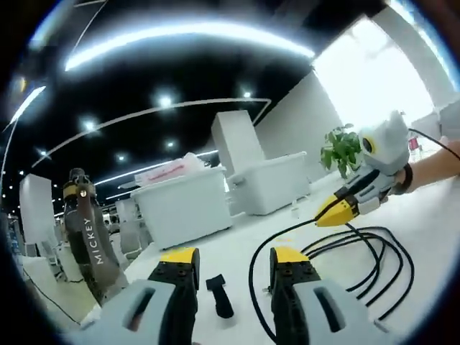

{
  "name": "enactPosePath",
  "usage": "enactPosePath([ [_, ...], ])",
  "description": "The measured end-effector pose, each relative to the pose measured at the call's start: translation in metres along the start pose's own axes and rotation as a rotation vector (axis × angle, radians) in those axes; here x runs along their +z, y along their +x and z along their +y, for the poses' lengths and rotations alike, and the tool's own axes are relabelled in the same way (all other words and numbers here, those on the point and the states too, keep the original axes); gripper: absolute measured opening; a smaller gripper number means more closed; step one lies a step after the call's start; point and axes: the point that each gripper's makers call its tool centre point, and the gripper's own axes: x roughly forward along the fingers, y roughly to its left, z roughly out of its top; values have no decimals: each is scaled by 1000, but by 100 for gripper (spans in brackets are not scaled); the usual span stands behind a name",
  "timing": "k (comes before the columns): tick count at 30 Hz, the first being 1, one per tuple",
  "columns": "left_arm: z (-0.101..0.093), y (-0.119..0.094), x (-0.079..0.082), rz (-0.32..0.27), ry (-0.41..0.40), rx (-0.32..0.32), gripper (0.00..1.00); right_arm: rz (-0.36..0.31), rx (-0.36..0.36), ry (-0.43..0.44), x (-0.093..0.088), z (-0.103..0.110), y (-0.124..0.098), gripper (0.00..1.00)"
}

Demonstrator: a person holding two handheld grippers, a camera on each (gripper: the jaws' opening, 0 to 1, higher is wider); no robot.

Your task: Coil the Type-C to USB data cable on the desktop and secure it with Velcro straps.

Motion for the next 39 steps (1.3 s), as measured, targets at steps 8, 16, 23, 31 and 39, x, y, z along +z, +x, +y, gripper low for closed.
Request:
enactPosePath([
  [8, -41, 2, 5, -22, 38, -102, 34, -102, -24, -105, 28, 7, -48, 3],
  [16, -49, 7, -2, -6, 100, -137, 18, -126, -1, -92, 23, 15, -57, 3],
  [23, -55, 8, 1, -10, 168, -136, 9, -142, 7, -54, 23, 18, -58, 3],
  [31, -39, 7, -1, -6, 137, -86, 4, -171, 37, -9, 28, 29, -58, 4],
  [39, -25, 3, 5, -13, 110, -39, 4, -313, 10, 385, 50, -6, -74, 5],
])
